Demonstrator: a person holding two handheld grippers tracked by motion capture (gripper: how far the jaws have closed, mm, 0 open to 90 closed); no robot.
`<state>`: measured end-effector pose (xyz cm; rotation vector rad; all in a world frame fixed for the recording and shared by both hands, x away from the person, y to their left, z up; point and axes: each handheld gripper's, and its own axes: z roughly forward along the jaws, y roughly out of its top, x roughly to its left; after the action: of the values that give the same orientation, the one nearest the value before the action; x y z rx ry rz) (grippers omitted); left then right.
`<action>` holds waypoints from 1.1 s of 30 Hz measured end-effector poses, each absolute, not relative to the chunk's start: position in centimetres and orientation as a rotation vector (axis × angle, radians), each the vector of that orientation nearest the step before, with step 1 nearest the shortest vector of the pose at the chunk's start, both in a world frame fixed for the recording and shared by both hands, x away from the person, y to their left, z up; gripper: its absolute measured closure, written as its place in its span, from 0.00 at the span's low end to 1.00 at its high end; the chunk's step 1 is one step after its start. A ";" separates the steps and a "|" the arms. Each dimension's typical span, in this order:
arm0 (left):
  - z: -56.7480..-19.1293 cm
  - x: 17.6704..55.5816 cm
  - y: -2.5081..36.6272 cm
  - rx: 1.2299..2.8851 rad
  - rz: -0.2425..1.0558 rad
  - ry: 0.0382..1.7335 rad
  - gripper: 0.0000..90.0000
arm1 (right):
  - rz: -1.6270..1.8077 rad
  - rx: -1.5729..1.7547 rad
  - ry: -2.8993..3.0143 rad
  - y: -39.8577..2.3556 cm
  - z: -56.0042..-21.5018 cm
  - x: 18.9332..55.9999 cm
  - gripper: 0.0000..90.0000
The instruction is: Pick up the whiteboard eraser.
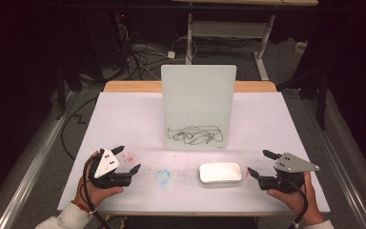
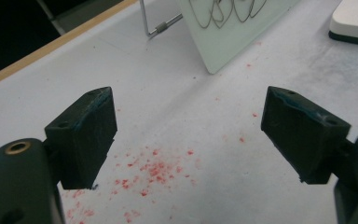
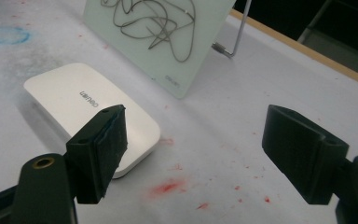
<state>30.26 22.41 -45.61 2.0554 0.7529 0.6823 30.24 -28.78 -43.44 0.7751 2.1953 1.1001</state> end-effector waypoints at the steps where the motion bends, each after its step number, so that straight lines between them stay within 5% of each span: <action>1: -45.7 30.3 22.4 2.064 0.667 0.763 0.20 | 1.095 0.771 2.204 -28.8 -43.5 30.3 0.25; 17: -46.7 30.1 21.6 2.150 0.634 0.760 0.20 | 1.046 0.653 2.428 -28.8 -41.7 33.5 0.26; 33: -47.0 30.3 21.5 2.184 0.598 0.752 0.20 | 0.812 0.293 2.813 -20.8 -42.9 35.7 0.26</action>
<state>30.29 21.51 -47.02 2.1841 0.7522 0.5976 35.69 -20.76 -42.90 0.2935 2.8130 0.8120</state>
